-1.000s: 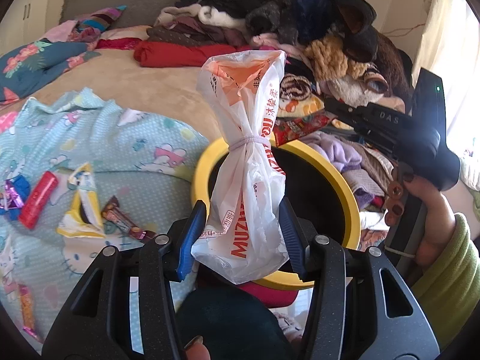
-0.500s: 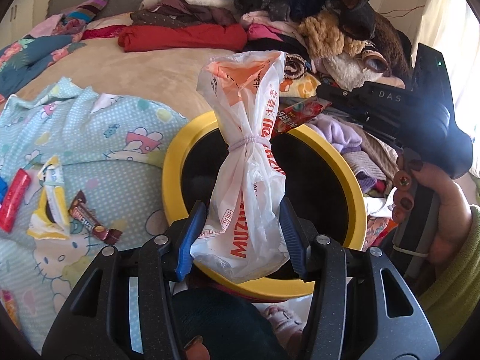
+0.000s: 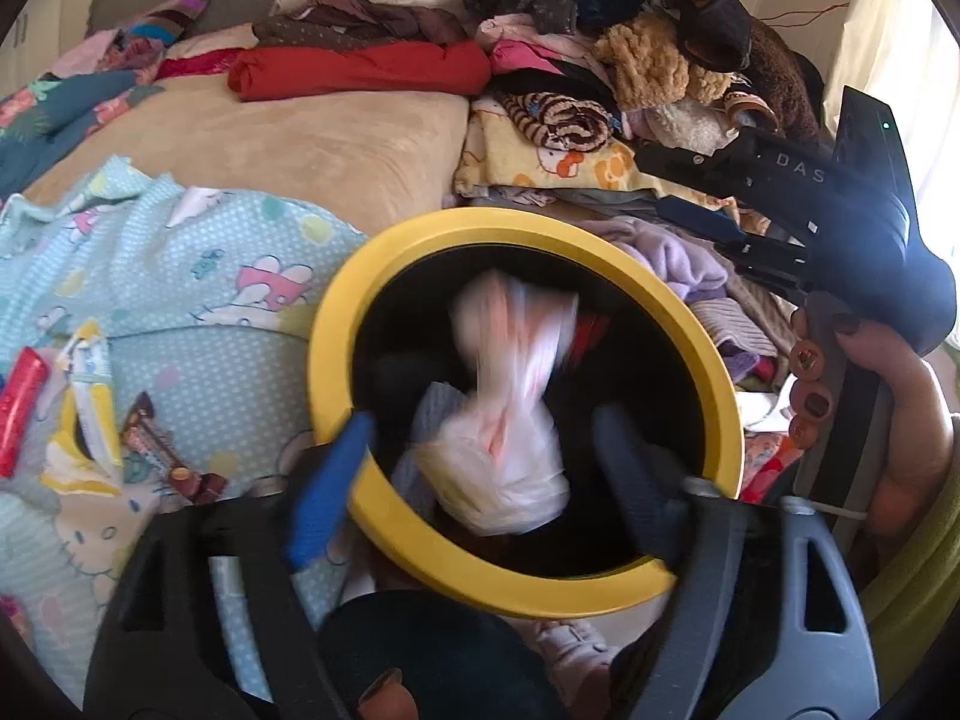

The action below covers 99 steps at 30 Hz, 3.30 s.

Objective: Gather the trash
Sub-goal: 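Open both tools over the yellow bin to drop the white bag and wrapper, then withdraw both tools from the bin back over the sheet, then close the left tool on the purple wrapper while the right tool grasps the yellow chip bag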

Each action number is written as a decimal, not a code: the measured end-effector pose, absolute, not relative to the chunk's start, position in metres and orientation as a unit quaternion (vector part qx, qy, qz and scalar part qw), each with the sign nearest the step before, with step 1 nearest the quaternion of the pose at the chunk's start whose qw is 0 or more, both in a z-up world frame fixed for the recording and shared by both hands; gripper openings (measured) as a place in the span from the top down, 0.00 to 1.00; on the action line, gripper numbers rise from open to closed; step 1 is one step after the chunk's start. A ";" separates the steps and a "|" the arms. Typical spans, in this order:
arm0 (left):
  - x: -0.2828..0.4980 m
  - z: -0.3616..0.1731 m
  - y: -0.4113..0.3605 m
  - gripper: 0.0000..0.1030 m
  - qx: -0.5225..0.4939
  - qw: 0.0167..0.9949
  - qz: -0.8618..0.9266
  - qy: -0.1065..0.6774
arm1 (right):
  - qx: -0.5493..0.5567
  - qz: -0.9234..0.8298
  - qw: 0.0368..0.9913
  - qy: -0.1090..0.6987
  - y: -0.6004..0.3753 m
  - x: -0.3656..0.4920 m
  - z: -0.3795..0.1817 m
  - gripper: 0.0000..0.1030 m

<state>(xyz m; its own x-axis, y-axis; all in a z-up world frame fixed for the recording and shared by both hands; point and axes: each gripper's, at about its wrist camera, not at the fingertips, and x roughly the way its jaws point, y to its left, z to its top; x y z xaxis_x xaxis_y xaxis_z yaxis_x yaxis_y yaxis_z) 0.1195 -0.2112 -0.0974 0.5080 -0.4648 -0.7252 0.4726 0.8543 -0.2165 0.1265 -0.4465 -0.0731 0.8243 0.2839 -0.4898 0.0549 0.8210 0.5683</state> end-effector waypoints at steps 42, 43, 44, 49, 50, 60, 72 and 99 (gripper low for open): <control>0.108 -0.034 -0.090 0.11 -0.089 0.929 -0.128 0.335 | 0.147 0.154 0.941 0.264 -0.338 0.118 -0.030 0.25; 0.108 -0.033 -0.088 0.11 -0.091 0.930 -0.126 0.334 | 0.144 0.156 0.941 0.264 -0.335 0.118 -0.030 0.25; 0.107 -0.032 -0.085 0.11 -0.093 0.931 -0.124 0.332 | 0.142 0.157 0.941 0.263 -0.333 0.118 -0.029 0.25; 0.105 -0.028 -0.073 0.11 -0.098 0.934 -0.114 0.324 | 0.133 0.163 0.942 0.263 -0.321 0.116 -0.028 0.25; 0.105 -0.027 -0.071 0.11 -0.099 0.934 -0.113 0.323 | 0.131 0.164 0.942 0.263 -0.319 0.115 -0.027 0.24; 0.104 -0.020 -0.048 0.11 -0.113 0.938 -0.093 0.315 | 0.108 0.184 0.940 0.266 -0.292 0.112 -0.027 0.23; 0.107 -0.020 -0.015 0.11 -0.131 0.942 -0.058 0.304 | 0.078 0.220 0.933 0.275 -0.252 0.106 -0.031 0.23; 0.122 -0.062 0.092 0.11 -0.214 0.922 0.046 0.318 | -0.044 0.294 0.899 0.322 -0.133 0.102 -0.078 0.23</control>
